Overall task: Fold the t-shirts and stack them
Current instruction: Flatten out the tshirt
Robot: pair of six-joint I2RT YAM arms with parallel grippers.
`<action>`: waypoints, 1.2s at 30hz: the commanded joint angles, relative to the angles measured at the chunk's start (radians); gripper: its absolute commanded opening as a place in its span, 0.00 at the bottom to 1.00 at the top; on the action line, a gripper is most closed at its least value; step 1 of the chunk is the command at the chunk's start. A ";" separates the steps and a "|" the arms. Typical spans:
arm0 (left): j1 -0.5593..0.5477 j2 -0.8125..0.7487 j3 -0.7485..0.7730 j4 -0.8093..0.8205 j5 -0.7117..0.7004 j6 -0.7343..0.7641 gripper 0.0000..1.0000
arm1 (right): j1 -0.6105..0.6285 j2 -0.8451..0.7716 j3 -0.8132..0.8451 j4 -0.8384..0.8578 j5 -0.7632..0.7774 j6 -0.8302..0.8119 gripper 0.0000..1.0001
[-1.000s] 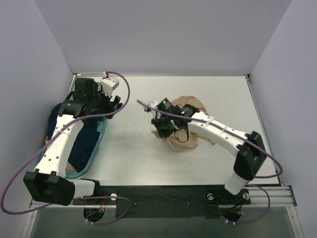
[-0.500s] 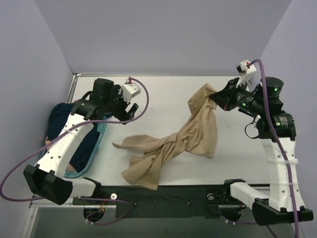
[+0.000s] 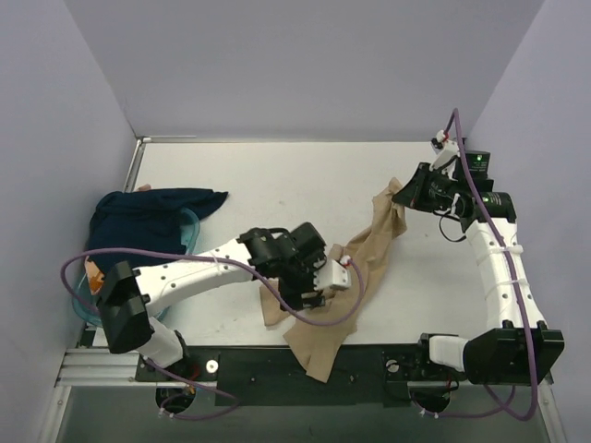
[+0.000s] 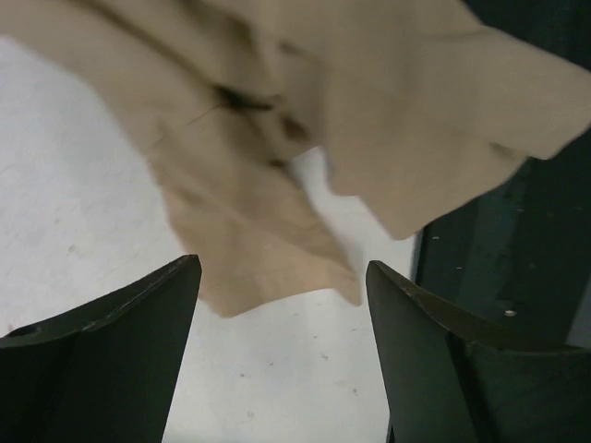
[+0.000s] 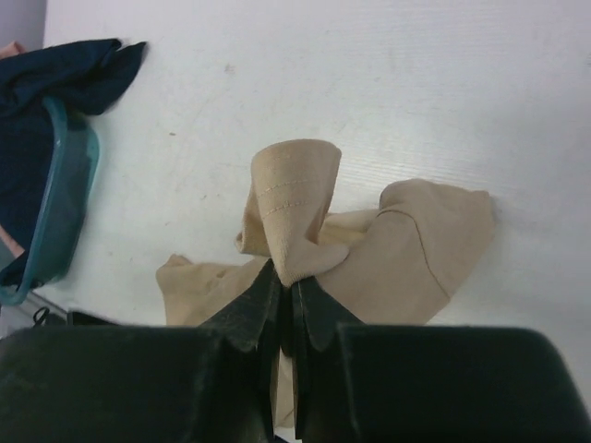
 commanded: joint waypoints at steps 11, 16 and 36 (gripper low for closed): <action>-0.164 0.362 0.189 0.071 0.097 -0.621 0.80 | -0.040 -0.032 -0.049 0.032 0.161 0.010 0.00; -0.109 0.324 0.147 0.140 0.130 -0.743 0.81 | -0.038 -0.046 -0.046 0.028 0.145 -0.007 0.00; -0.071 0.362 0.178 0.138 0.140 -0.691 0.00 | -0.049 -0.029 -0.011 0.022 0.151 -0.010 0.00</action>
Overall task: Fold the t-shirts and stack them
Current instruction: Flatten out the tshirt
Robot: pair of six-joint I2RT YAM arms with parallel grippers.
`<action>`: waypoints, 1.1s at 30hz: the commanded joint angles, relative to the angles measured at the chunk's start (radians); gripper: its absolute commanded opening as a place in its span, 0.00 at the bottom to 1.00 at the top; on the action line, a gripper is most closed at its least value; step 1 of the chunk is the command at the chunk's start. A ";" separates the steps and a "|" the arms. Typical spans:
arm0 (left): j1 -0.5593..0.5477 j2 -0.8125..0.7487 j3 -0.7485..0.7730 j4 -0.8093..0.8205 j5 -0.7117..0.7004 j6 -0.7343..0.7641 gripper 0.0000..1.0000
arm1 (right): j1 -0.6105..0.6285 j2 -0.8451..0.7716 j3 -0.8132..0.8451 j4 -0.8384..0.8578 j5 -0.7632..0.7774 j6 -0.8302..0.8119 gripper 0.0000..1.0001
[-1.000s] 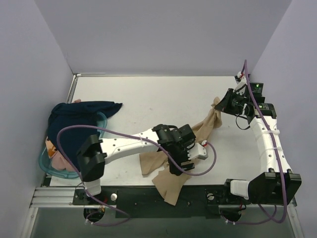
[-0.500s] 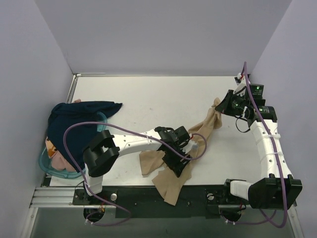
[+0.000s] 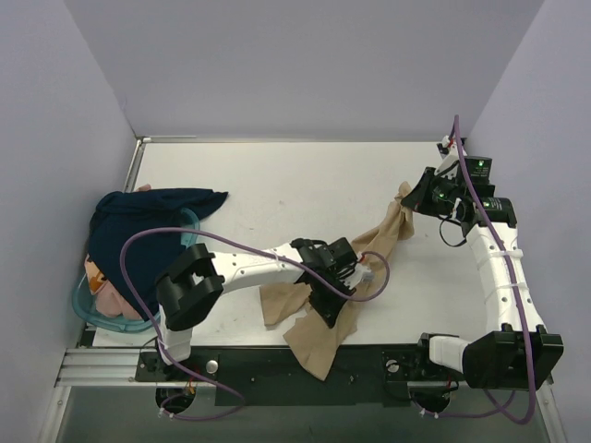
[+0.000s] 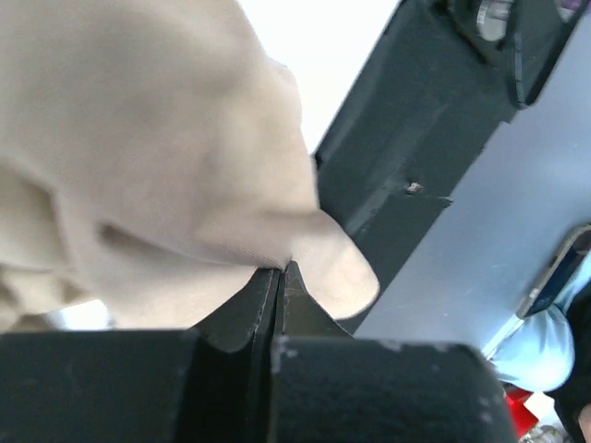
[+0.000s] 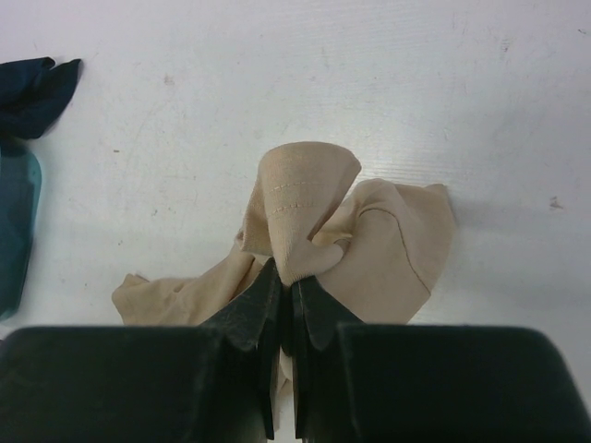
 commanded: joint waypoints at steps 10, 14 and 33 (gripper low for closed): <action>0.535 -0.249 0.571 -0.172 -0.599 0.530 0.00 | -0.145 0.164 0.607 0.068 0.021 0.076 0.00; 0.543 -0.292 0.748 -0.115 -0.739 0.668 0.00 | -0.145 0.217 0.840 0.075 -0.071 0.043 0.00; 0.464 -0.646 0.846 -0.302 -1.006 0.860 0.00 | -0.145 -0.238 0.770 -0.012 -0.398 -0.147 0.00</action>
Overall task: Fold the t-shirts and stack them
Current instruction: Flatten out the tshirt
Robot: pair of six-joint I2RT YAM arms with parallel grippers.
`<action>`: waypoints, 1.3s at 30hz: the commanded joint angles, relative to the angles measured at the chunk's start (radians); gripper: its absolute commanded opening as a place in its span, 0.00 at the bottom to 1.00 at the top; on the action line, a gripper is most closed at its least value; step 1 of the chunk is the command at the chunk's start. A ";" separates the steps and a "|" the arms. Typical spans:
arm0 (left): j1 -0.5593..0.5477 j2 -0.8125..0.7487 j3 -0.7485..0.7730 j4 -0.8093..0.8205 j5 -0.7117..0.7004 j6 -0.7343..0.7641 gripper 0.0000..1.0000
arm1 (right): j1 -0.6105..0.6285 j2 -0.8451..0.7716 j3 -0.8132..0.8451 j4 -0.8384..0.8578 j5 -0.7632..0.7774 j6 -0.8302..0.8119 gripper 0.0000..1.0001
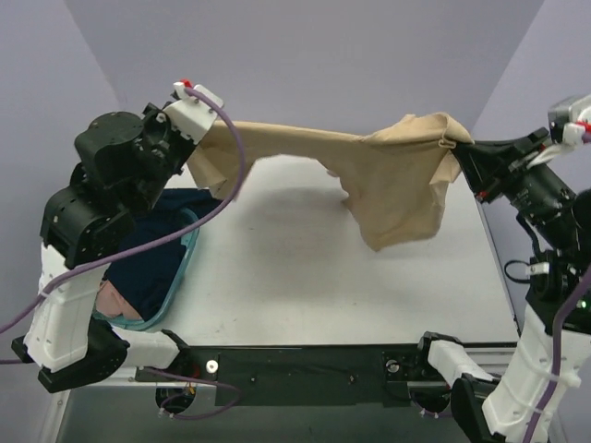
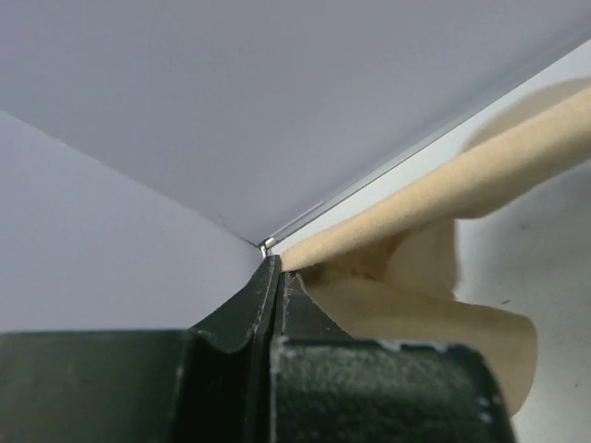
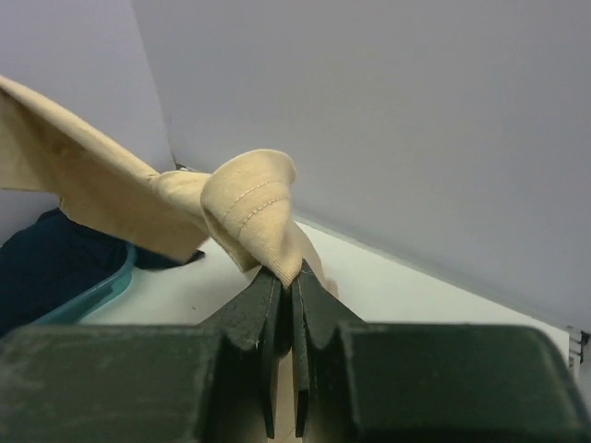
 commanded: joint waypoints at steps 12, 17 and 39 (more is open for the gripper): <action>0.035 -0.101 -0.116 -0.076 0.127 0.033 0.00 | -0.002 0.028 -0.037 0.030 -0.062 -0.062 0.00; 0.092 0.060 -0.286 0.059 0.220 0.049 0.00 | 0.025 0.227 -0.233 0.203 -0.088 -0.064 0.00; 0.241 1.167 0.228 0.401 0.081 0.173 0.00 | 0.122 1.315 0.317 0.269 0.216 -0.079 0.00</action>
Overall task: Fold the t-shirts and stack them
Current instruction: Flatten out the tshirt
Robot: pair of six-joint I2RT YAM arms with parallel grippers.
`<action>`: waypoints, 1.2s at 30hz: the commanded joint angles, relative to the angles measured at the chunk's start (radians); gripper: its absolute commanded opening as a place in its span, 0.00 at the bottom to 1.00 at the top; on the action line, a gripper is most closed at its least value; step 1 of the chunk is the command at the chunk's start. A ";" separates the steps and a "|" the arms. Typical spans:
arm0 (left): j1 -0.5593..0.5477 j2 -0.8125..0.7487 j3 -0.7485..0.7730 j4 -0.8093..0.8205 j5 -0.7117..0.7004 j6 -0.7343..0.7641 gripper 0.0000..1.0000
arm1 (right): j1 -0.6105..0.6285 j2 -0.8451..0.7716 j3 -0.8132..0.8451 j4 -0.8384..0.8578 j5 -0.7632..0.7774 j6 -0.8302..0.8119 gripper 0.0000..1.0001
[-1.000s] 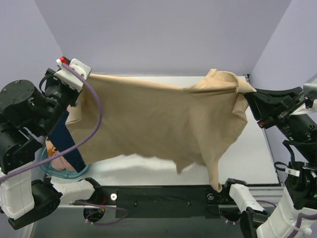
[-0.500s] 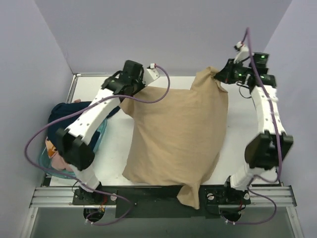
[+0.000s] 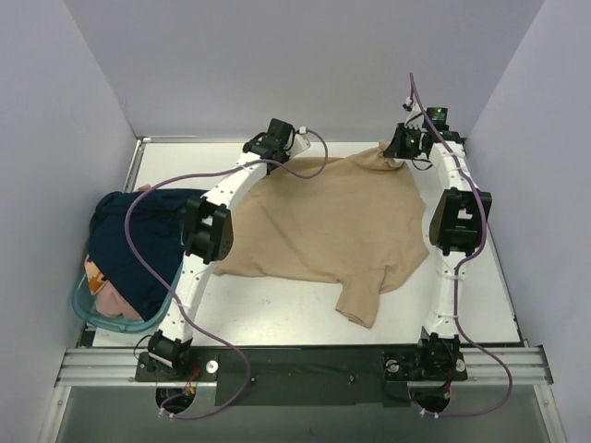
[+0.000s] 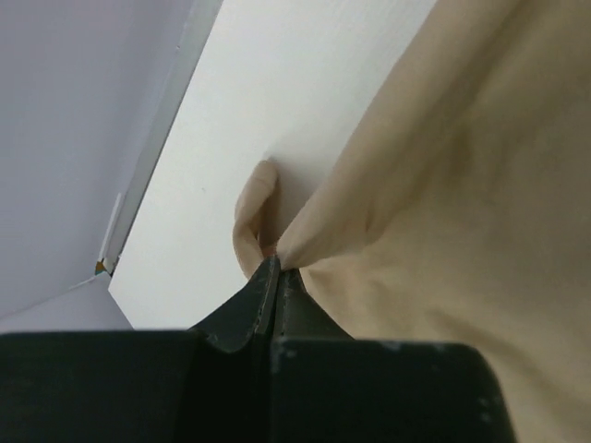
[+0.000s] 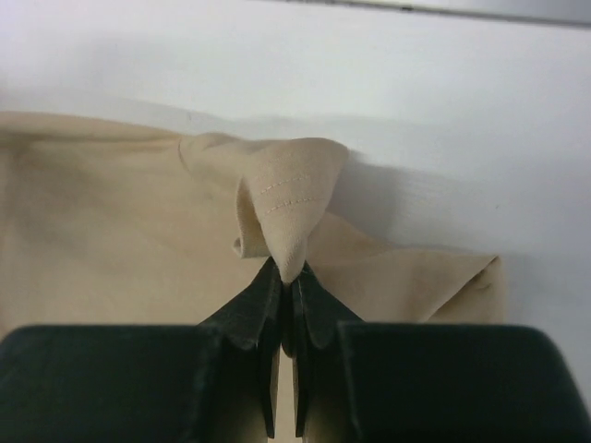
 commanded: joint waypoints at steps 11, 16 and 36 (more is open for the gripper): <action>0.015 -0.040 0.001 0.434 -0.251 -0.001 0.60 | 0.006 0.022 0.142 0.268 0.138 0.245 0.45; 0.041 -0.064 0.150 0.271 -0.263 -0.064 0.78 | -0.001 -0.088 0.170 0.111 0.253 0.238 1.00; -0.033 -1.084 -1.411 -0.009 0.361 0.215 0.66 | 0.022 -1.130 -1.352 -0.063 0.474 0.472 0.77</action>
